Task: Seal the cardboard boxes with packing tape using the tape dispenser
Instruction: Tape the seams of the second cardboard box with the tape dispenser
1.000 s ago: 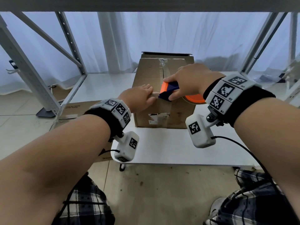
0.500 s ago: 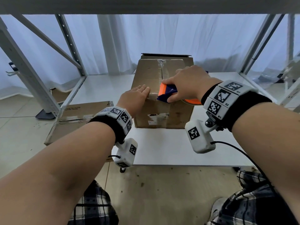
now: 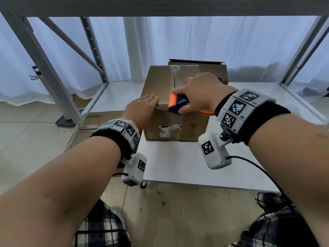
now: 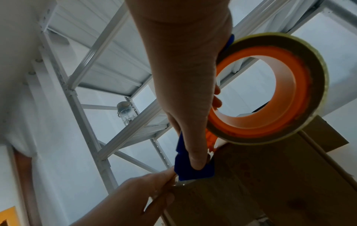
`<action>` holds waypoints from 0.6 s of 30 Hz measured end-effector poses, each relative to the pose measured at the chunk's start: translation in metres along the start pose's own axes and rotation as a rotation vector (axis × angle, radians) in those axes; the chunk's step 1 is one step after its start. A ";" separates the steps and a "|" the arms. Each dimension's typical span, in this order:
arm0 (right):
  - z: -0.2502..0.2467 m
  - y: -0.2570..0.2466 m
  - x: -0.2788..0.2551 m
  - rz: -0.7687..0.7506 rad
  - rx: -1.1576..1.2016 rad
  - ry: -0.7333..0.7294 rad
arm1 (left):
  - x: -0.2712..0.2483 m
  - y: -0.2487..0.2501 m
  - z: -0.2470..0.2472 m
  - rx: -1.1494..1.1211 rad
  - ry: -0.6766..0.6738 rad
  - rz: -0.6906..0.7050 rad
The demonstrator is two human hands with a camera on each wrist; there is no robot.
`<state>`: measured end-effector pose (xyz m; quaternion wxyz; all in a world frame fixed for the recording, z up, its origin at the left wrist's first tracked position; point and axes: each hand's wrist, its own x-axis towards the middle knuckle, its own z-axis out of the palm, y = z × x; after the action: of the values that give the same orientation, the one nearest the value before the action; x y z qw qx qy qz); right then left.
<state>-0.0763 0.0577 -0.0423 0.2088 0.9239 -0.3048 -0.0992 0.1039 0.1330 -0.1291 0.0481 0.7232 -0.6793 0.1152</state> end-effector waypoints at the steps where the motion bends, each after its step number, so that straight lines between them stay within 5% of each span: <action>1: 0.000 -0.001 0.002 0.006 0.005 -0.005 | 0.000 0.002 0.001 -0.002 -0.011 -0.004; 18: 0.007 0.026 -0.032 0.102 0.004 -0.070 | -0.003 0.016 -0.004 -0.037 -0.080 -0.026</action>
<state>-0.1180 0.0555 -0.0353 0.2008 0.9037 -0.3586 -0.1202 0.0873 0.1354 -0.1268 0.0354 0.7351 -0.6731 0.0730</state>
